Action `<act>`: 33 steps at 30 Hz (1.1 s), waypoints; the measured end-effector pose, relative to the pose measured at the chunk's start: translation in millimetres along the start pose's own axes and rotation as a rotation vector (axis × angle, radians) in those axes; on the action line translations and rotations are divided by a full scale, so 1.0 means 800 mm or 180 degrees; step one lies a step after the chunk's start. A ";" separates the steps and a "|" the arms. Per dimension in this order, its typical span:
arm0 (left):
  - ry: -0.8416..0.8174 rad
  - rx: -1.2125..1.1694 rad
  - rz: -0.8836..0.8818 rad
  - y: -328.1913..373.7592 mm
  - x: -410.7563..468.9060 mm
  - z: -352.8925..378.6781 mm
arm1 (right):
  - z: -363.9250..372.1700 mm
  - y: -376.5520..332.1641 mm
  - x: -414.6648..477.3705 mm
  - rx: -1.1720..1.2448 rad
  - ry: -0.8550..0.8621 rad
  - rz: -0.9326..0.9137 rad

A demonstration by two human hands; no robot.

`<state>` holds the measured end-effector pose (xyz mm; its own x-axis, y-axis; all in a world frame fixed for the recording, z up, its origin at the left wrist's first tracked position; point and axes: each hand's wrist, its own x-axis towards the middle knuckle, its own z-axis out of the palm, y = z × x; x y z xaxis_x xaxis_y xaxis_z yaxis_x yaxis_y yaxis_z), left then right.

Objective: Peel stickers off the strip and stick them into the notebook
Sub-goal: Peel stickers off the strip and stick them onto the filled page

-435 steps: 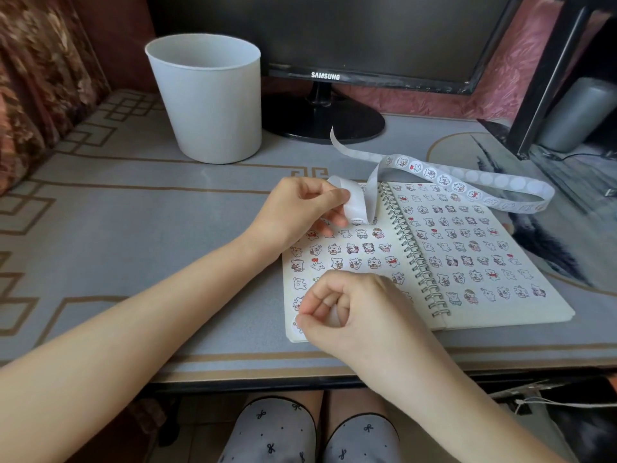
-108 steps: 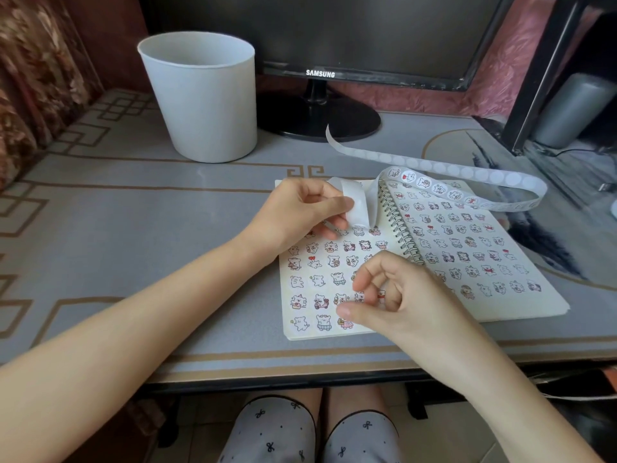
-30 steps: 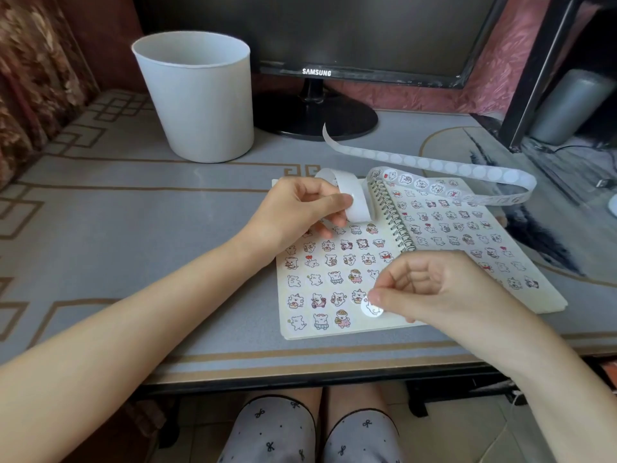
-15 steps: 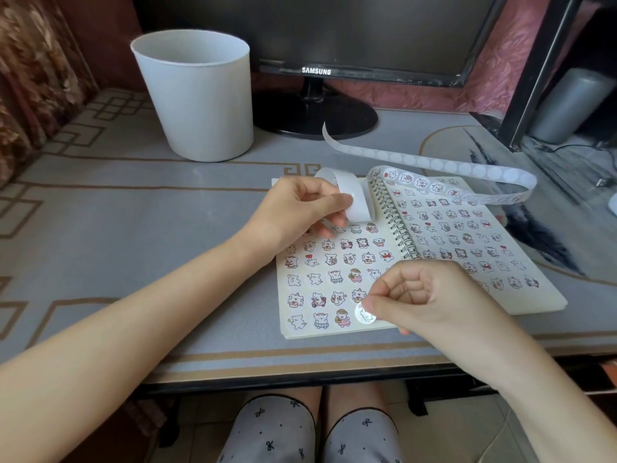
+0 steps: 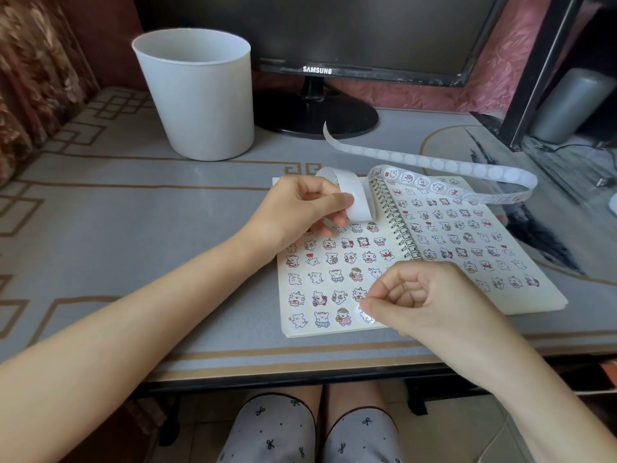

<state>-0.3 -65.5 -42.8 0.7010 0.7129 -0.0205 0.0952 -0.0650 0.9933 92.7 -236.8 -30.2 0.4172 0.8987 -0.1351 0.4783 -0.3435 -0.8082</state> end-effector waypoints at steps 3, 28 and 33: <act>0.0010 -0.0017 0.0003 0.002 -0.001 0.001 | 0.002 0.001 0.000 -0.0036 0.0054 -0.0052; 0.0007 -0.0004 0.0011 0.002 -0.002 0.001 | -0.006 0.002 0.008 -0.0322 -0.0124 -0.0064; -0.0011 0.0001 0.0041 0.002 -0.002 0.001 | -0.001 0.003 0.008 -0.0285 -0.0065 -0.0102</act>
<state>-0.5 -67.6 -41.1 0.7046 0.7096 -0.0081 0.0863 -0.0743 0.9935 97.6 -231.8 -32.5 0.3851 0.9147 -0.1224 0.5587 -0.3366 -0.7580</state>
